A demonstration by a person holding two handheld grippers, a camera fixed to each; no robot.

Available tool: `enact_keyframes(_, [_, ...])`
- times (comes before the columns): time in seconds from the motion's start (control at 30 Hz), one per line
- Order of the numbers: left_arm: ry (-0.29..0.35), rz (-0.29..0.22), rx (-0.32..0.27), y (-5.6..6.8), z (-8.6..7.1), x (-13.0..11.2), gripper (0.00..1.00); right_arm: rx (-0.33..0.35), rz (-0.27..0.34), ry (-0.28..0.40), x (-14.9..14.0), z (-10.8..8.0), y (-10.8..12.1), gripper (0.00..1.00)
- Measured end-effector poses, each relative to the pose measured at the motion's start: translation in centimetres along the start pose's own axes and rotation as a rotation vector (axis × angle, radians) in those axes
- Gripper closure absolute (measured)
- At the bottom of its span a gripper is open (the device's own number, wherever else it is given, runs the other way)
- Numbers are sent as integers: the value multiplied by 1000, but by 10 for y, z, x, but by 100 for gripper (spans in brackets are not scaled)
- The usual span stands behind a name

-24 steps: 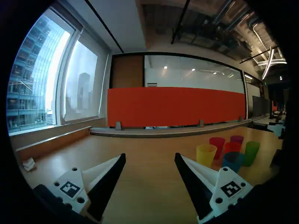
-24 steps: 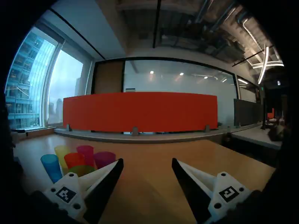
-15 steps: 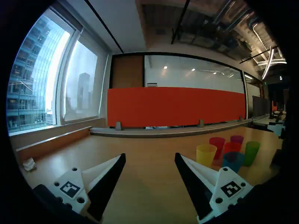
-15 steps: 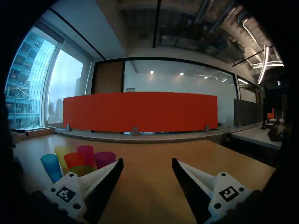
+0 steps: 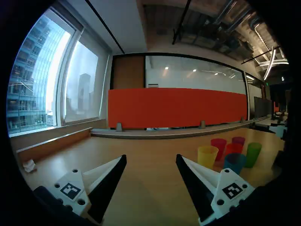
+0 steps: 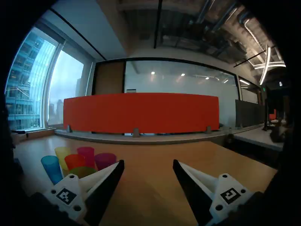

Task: Pour water

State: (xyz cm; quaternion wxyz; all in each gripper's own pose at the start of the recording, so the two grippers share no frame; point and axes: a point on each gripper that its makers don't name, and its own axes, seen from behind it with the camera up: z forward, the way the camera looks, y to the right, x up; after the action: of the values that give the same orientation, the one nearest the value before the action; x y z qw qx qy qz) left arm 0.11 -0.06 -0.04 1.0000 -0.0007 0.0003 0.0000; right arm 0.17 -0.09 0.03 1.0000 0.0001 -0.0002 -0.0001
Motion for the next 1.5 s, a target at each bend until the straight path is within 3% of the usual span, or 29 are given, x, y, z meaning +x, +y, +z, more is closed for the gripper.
enact_keyframes(0.57, [3,-3,-8,5,1,7,2,-3,-8,-8,-2,2,2,0])
enact_keyframes(0.87, [25,-6,-21,9,6,46,2,9,-2,-2,24,4,1,0])
enact_keyframes(1.2, [18,-15,-49,15,16,100,2,31,-16,-14,79,5,-4,0])
enact_keyframes(1.5, [14,8,-54,13,26,145,2,53,2,-23,132,11,-4,0])
